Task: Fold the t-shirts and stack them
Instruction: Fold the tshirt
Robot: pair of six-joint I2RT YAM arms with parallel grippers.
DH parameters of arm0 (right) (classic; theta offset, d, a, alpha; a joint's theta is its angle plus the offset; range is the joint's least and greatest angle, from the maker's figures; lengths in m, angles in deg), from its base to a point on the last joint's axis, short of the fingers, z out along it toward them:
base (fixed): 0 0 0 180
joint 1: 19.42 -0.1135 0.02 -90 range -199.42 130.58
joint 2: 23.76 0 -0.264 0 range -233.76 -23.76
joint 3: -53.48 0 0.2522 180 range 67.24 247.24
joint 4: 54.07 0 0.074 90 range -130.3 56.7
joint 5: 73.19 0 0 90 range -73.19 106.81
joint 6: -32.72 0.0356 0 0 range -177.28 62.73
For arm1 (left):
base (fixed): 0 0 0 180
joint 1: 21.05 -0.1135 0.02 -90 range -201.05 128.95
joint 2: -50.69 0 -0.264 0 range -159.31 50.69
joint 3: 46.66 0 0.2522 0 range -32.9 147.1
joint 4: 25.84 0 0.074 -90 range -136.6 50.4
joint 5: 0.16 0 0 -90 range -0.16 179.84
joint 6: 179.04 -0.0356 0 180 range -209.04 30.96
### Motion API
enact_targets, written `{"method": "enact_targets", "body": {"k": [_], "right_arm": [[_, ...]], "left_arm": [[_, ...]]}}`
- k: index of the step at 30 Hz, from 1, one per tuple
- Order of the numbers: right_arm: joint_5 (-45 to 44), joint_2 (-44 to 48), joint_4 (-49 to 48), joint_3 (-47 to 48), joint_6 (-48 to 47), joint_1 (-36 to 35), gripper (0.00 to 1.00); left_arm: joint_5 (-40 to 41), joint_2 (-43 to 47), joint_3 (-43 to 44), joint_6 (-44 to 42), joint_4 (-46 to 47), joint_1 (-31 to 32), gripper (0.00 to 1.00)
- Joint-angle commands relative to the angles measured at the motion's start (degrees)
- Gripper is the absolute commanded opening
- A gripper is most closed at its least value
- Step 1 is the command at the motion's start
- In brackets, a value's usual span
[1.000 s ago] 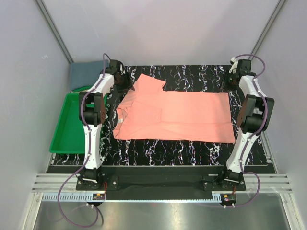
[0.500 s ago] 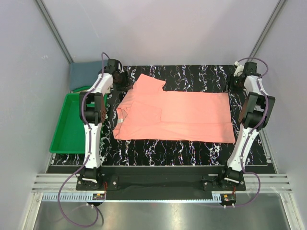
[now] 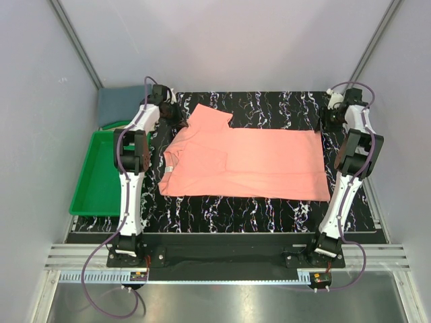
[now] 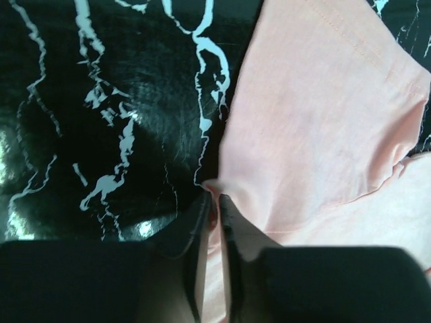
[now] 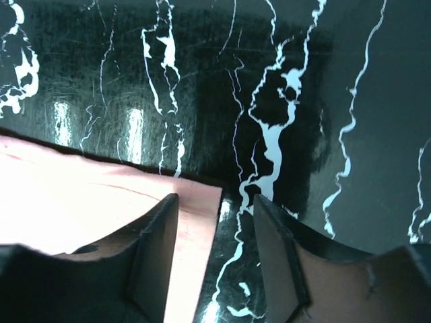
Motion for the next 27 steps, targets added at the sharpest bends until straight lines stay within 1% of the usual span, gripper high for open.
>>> {"method": "enact_targets", "body": {"k": [1,4,6,11,13,15,16,17,18,19,20,22,23,25,26,27], "right_arm": [[4.2,-2.8,4.4,4.4,-3.5,0.7,0.54],[6.6,-3.8,5.1,6.5,-4.1,0.8,0.51],[9.0,-4.3,6.0,7.5,-5.0,0.8,0.49],[10.0,-5.4,7.2,8.7,-4.9,0.8,0.40],[9.7,-5.4,7.5,9.0,-4.5,0.8,0.38],[10.0,-5.1,7.5,8.8,-4.5,0.8,0.37],[9.8,-4.9,7.6,8.9,-4.5,0.8,0.35],[9.4,-4.8,7.5,9.0,-4.5,0.8,0.34],[9.1,-4.7,7.5,9.1,-4.4,0.8,0.33],[8.9,-4.4,7.4,9.4,-4.3,0.8,0.29],[8.7,-4.4,7.4,9.4,-4.1,0.8,0.28],[8.6,-3.9,7.2,9.4,-3.8,0.8,0.24],[8.4,-3.8,7.0,9.3,-3.4,0.8,0.18],[8.3,-3.7,6.4,9.5,-2.8,0.8,0.12],[8.7,-3.7,6.2,9.6,-2.4,0.8,0.07],[8.8,-3.6,6.1,9.9,-2.2,0.8,0.05]], "left_arm": [[-4.6,-1.4,2.7,0.6,1.1,-0.6,0.14],[-4.5,-1.2,2.5,0.7,1.3,-0.7,0.09],[-4.5,-1.0,2.7,0.7,1.4,-0.8,0.03],[-4.5,-0.6,2.6,0.7,1.6,-1.3,0.00],[-4.5,-0.3,2.4,0.6,1.6,-1.3,0.05],[-4.7,0.0,2.1,0.7,1.7,-1.3,0.07],[-4.9,0.1,2.3,0.8,1.7,-1.3,0.08],[-5.5,0.0,2.4,0.9,1.8,-1.3,0.18],[-5.7,-0.1,2.9,1.3,2.0,-1.3,0.25],[-6.0,-0.1,3.2,1.5,2.1,-1.3,0.28],[-6.7,-0.5,3.6,1.6,2.3,-1.3,0.29],[-6.8,-0.8,4.1,1.9,2.6,-1.3,0.30],[-7.0,-0.9,4.2,2.0,2.8,-1.3,0.30],[-7.4,-1.2,4.3,2.3,3.2,-1.3,0.26],[-7.9,-1.6,4.8,2.5,3.4,-1.3,0.19],[-8.3,-2.0,5.0,2.5,3.6,-1.3,0.15]]}}
